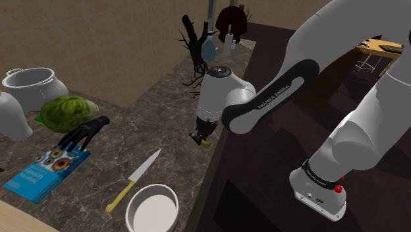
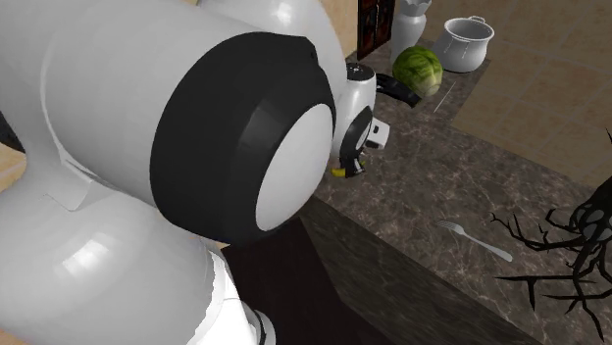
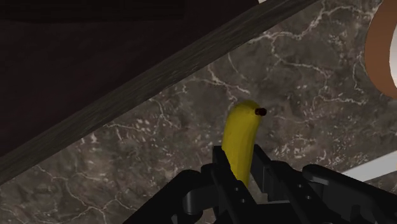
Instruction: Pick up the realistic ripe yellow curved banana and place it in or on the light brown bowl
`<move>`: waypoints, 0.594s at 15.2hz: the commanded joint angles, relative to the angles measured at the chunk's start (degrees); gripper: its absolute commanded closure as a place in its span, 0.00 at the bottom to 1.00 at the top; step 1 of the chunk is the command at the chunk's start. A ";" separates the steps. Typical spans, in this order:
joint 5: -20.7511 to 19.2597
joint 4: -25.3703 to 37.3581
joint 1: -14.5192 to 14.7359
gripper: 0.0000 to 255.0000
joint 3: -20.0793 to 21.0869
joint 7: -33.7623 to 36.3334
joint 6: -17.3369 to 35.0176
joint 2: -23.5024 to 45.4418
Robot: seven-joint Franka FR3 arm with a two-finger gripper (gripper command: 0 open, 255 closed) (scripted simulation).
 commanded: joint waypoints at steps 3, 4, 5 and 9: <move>3.64 0.49 0.09 1.00 0.39 -2.56 -3.28 -3.32; 4.38 0.67 0.14 1.00 0.39 -3.11 -4.11 -4.08; 5.08 0.86 0.21 1.00 0.36 -3.63 -4.94 -4.83; 2.06 3.54 2.10 1.00 2.71 2.96 -5.62 -2.30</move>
